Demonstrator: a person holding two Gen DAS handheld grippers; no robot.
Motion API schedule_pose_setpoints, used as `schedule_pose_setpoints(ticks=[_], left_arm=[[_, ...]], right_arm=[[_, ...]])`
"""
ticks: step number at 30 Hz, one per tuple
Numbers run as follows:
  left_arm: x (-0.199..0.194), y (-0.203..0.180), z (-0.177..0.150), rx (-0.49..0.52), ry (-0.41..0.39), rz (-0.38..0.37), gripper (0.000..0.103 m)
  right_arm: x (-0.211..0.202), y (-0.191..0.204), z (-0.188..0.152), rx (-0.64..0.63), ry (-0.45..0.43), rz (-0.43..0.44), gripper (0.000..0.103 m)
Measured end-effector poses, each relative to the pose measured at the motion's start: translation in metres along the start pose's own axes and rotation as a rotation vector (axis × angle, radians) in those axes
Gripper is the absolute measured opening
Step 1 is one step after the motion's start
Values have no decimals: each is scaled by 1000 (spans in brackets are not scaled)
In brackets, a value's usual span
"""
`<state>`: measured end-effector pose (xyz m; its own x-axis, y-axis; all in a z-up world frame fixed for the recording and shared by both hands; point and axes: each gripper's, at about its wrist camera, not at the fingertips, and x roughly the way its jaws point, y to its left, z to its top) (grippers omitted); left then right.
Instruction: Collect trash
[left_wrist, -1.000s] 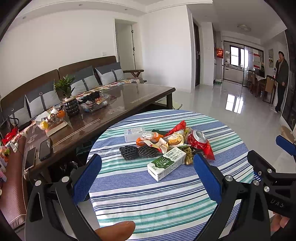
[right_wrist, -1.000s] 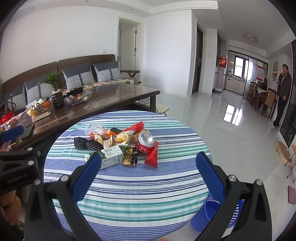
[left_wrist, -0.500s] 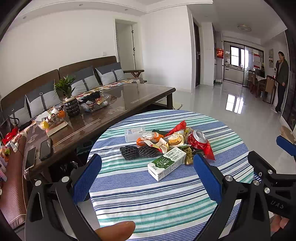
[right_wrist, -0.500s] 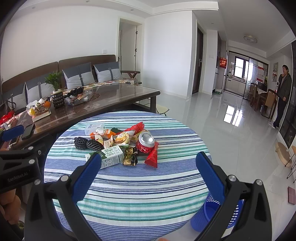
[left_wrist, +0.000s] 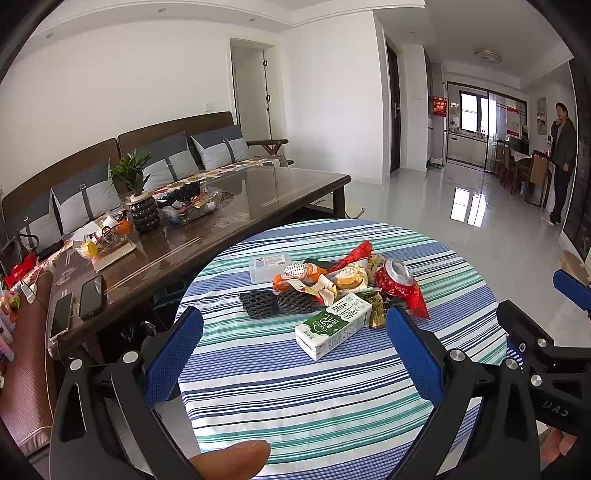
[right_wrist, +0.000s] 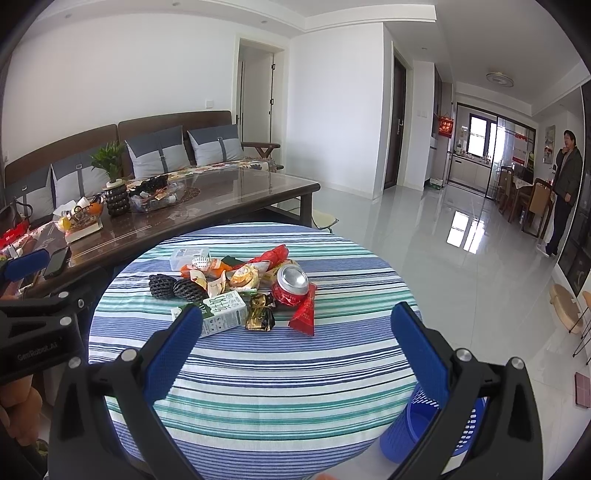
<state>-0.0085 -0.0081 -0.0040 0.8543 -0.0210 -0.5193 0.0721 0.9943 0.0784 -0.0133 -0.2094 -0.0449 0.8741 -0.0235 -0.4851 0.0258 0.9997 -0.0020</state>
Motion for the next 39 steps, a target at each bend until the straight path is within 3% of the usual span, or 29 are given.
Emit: schedule_pose_setpoints(ticks=[39], left_arm=[[6, 9, -3, -10, 15, -6, 98]], right_arm=[[0, -2, -1, 0, 2, 0, 98]])
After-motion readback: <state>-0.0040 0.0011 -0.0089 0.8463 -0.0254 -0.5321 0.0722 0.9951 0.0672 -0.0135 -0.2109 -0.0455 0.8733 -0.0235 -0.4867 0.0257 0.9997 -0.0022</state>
